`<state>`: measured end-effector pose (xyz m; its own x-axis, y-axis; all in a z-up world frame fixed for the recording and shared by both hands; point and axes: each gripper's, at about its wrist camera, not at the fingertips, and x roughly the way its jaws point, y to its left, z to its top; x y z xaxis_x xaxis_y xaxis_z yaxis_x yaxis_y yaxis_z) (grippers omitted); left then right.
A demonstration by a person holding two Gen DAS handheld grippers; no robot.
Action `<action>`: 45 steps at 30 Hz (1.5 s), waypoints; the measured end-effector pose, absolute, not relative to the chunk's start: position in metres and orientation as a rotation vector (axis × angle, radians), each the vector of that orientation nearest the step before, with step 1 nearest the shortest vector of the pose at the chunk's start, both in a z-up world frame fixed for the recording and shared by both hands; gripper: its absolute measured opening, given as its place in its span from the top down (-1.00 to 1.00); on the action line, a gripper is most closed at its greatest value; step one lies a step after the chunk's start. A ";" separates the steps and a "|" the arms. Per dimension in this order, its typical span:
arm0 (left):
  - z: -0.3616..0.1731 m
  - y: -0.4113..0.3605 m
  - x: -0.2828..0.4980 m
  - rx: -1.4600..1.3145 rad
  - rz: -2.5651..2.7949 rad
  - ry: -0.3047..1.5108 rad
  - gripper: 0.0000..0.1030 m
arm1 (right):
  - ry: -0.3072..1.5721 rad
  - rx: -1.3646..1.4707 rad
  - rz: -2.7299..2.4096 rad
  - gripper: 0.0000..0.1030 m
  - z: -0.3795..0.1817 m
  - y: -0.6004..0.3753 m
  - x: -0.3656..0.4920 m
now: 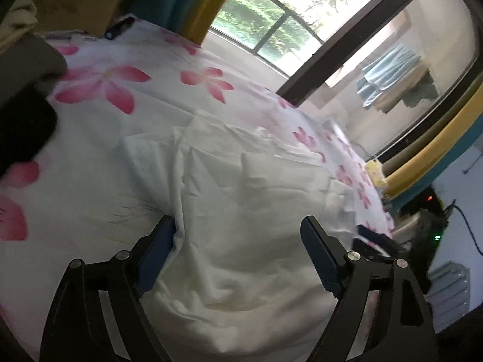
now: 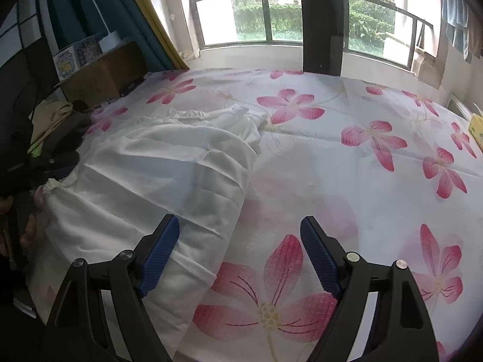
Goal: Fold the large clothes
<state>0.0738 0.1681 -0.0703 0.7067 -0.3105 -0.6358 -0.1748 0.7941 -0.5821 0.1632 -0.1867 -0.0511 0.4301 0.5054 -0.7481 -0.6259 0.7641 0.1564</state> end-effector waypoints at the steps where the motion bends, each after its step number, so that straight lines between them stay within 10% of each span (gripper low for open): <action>1: -0.071 0.166 0.074 -0.677 -0.099 0.796 -0.66 | 0.882 -0.151 0.707 -0.60 -0.053 -0.186 0.164; 45: -0.075 0.098 0.112 -0.385 -0.171 0.857 -0.46 | 0.926 -0.005 0.779 -0.62 -0.060 -0.174 0.174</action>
<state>0.1116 0.0982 -0.0748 0.6462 -0.2992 -0.7021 -0.0064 0.9178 -0.3970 0.1744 -0.1743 -0.0600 0.3530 0.6001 -0.7178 -0.6042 0.7320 0.3149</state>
